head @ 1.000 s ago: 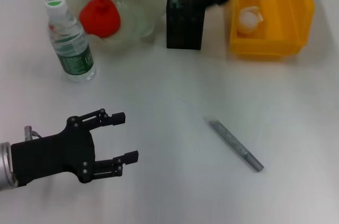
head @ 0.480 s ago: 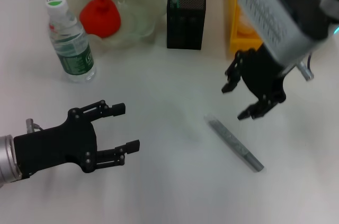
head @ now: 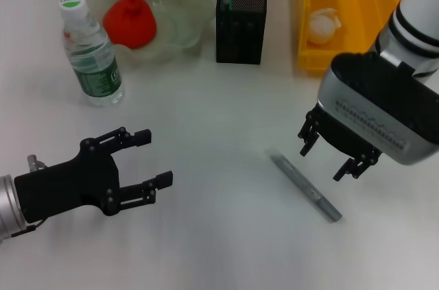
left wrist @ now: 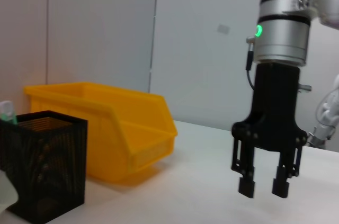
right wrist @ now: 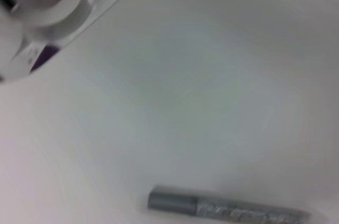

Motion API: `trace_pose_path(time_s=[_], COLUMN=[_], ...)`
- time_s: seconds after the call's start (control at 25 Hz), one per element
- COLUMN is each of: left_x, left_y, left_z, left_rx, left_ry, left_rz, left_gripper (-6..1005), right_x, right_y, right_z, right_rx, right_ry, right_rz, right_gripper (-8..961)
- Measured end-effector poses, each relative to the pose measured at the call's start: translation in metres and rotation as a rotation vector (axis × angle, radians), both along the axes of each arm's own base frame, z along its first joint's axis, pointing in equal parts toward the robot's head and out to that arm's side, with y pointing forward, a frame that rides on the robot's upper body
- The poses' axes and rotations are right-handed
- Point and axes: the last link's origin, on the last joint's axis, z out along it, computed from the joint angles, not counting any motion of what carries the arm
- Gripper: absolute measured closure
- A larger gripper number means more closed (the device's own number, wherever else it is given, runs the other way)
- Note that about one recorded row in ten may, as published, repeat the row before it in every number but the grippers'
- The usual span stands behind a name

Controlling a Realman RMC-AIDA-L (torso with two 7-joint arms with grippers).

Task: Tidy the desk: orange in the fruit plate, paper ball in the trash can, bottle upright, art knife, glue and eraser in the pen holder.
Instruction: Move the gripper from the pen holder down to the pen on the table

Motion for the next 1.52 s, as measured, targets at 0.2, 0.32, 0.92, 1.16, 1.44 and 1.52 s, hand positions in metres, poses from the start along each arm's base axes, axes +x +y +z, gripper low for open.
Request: trace_pose_path(time_s=[0.2,0.32,0.92,1.16,1.44,1.52], left_x=[-0.002,-0.003,-0.003,-0.003,-0.003,-0.003], left_y=[0.002,0.002,0.003,0.002,0.002,0.002], left_z=[0.0,0.0,0.001,0.0,0.0,0.0], left_rx=[0.018,0.018,0.016,0.009,0.008,0.008], left_ry=[-0.002,-0.006,-0.016,-0.009,-0.006,-0.005], left_rz=[0.025,0.03,0.051,0.043,0.041,0.041], left_gripper=[186,186,186,186,186,186], right_x=[0.002,0.002,0.006,0.007,0.006,0.007], right_y=[-0.004,-0.006,-0.016,-0.02,-0.022,-0.022], right_z=[-0.001,-0.003,-0.027,-0.034,-0.038,-0.038], right_rx=[-0.069,-0.113,-0.284,-0.344,-0.378,-0.382], right_ry=[-0.003,-0.003,-0.056,-0.044,-0.055,-0.058], right_rz=[0.101,0.152,0.388,0.448,0.465,0.466], right_gripper=[369,369,371,372,373,373])
